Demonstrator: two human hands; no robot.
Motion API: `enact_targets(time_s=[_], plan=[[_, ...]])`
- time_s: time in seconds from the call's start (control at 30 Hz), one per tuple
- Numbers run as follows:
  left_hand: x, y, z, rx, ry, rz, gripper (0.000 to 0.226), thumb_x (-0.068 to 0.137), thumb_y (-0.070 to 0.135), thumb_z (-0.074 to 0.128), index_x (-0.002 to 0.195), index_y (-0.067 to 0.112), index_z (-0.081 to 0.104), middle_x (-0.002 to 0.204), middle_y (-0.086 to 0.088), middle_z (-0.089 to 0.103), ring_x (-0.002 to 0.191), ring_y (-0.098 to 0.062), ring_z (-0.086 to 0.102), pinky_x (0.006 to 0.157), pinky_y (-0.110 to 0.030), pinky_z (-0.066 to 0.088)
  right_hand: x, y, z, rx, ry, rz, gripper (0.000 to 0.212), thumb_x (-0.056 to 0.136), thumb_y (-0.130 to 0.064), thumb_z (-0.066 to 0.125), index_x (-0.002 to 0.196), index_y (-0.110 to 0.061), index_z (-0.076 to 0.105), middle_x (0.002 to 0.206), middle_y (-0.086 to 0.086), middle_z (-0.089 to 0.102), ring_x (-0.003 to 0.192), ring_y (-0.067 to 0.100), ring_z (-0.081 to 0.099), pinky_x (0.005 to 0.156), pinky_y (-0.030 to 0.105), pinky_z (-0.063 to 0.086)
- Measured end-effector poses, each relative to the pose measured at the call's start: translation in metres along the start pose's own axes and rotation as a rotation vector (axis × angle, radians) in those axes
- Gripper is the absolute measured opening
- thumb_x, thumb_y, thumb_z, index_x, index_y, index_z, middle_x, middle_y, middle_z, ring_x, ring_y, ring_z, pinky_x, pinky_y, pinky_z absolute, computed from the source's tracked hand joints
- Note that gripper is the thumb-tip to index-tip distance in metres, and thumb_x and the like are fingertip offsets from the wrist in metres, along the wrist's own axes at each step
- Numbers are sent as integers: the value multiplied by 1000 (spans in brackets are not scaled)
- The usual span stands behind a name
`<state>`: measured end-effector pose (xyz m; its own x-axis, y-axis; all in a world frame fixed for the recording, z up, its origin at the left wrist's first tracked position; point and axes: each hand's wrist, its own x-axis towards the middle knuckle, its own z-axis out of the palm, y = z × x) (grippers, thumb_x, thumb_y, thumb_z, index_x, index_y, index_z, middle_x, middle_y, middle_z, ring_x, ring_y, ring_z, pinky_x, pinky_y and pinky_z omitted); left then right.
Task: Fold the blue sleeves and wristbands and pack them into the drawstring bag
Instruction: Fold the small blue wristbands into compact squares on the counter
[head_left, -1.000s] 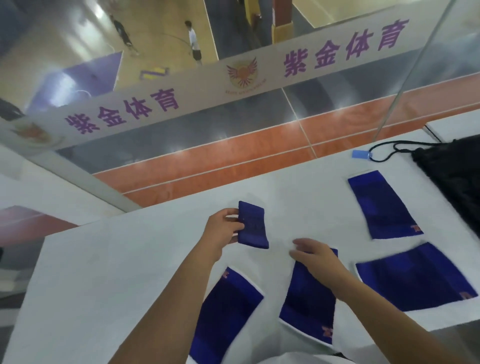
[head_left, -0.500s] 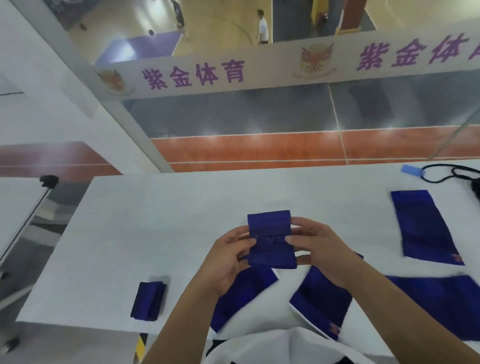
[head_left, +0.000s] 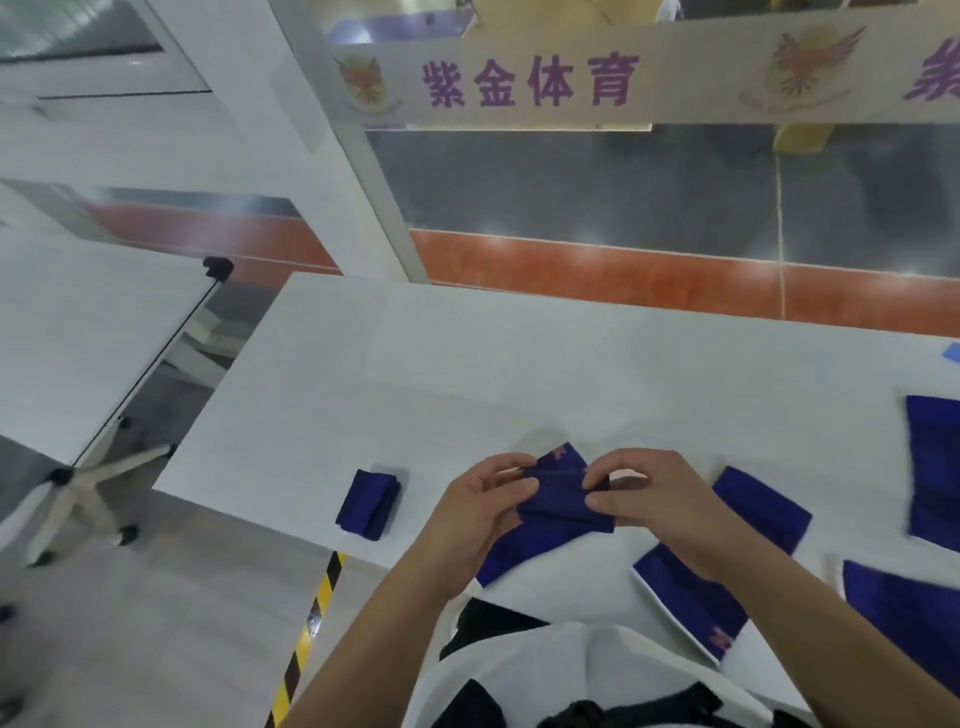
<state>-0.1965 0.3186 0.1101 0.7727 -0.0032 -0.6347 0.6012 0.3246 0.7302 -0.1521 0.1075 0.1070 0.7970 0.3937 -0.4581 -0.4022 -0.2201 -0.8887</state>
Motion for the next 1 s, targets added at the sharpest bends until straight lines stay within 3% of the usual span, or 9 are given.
enact_targets(time_s=[0.13,0.27,0.37,0.53,0.7,0.77,0.83,0.93,1.0], plan=[[-14,-2,-21,22,-43,-24,38,90,0,68,126,12,63,119,-17,71,104,-30,72,82,-33,59,9,-4,18,-1,-98,-19,40,80,5,74,103,-28,74,107,-4,74,96,25,70,87,41,60],[-22,0,-41,23,-22,21,36,89,-3,67,123,8,64,113,-15,74,100,-27,72,80,-29,58,19,-18,40,60,-153,-45,47,81,12,69,111,-24,70,102,3,74,89,23,72,78,38,61],[-23,-3,-58,28,60,85,34,87,-5,69,119,2,64,115,-25,70,96,-28,71,82,-34,58,29,-22,59,92,-143,0,48,82,15,67,114,-21,69,103,10,72,91,30,73,77,39,62],[-27,6,-103,72,122,112,31,84,-7,70,111,7,65,111,-27,71,91,-27,71,75,-31,58,43,-32,108,46,-134,103,30,86,-4,74,112,-18,70,104,9,73,90,21,75,73,31,61],[-28,20,-147,202,29,41,32,86,-2,68,113,15,65,101,-11,76,87,-19,71,75,-25,54,54,-45,152,-333,-220,88,10,88,-15,73,97,-20,76,87,-4,78,82,10,74,69,20,56],[-28,23,-163,191,17,19,31,88,2,66,115,18,65,103,-7,76,91,-17,71,81,-28,55,61,-47,170,-347,-218,121,8,88,-12,72,94,-15,77,85,0,79,81,12,74,73,25,58],[-27,25,-181,152,42,7,34,89,8,69,119,22,64,108,-3,73,93,-14,69,81,-28,55,69,-45,188,-198,-151,204,9,88,-7,71,97,-6,74,87,7,79,82,20,76,79,35,62],[-22,22,-209,-38,82,-34,44,86,6,74,125,19,59,116,-11,71,93,-22,69,79,-31,59,76,-38,221,59,-38,344,20,87,-2,71,107,2,66,93,17,77,82,29,76,76,40,63],[-17,17,-226,-111,137,-62,44,85,1,73,124,15,58,117,-16,69,95,-27,72,72,-31,60,79,-27,243,104,-6,415,26,85,0,73,109,-2,64,97,18,76,83,30,76,75,43,63]])
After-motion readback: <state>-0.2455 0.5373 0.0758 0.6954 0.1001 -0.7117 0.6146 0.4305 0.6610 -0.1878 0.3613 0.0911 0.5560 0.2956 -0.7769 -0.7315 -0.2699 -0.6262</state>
